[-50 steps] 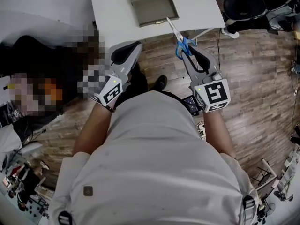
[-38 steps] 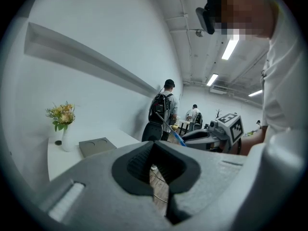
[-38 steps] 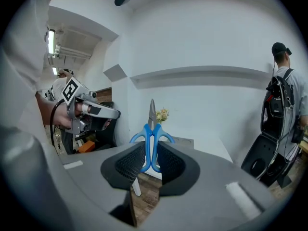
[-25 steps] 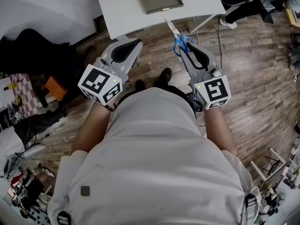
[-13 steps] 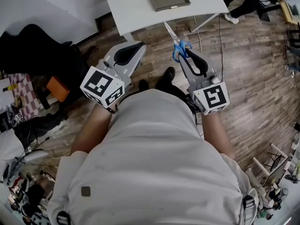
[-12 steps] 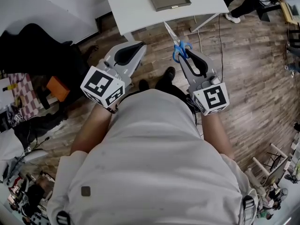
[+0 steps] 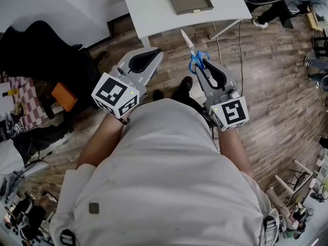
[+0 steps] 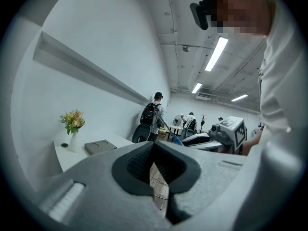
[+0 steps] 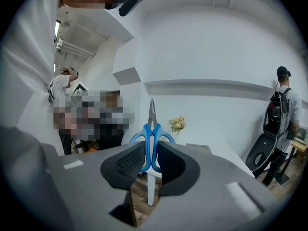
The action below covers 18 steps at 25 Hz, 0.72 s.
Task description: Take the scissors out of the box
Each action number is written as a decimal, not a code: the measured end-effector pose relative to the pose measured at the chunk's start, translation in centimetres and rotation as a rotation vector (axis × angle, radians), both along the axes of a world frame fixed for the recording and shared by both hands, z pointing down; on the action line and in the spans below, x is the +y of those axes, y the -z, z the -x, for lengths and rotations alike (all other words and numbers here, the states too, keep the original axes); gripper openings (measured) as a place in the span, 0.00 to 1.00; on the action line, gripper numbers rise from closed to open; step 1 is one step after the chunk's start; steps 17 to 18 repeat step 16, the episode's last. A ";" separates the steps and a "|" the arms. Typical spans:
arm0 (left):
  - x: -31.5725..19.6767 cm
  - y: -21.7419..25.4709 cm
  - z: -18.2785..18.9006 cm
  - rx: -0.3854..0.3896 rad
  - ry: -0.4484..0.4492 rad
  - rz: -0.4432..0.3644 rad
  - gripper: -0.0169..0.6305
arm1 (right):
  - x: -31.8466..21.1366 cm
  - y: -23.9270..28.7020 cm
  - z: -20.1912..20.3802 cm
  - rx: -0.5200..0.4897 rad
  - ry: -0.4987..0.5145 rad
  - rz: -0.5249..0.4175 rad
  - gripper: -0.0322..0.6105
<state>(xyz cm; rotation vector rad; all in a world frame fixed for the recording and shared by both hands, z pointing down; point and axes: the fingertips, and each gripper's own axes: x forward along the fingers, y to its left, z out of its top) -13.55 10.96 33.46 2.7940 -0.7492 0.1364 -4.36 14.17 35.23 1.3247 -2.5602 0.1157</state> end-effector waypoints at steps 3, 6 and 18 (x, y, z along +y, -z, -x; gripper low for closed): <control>0.2 0.1 0.1 0.001 -0.004 -0.005 0.03 | 0.1 0.3 0.3 0.002 0.001 -0.008 0.20; 0.1 0.3 -0.3 0.004 -0.008 -0.007 0.03 | 0.0 0.6 0.0 0.004 -0.001 -0.009 0.20; -0.2 1.0 -1.2 0.009 -0.018 -0.009 0.03 | -0.4 1.7 -0.7 0.002 -0.005 -0.018 0.20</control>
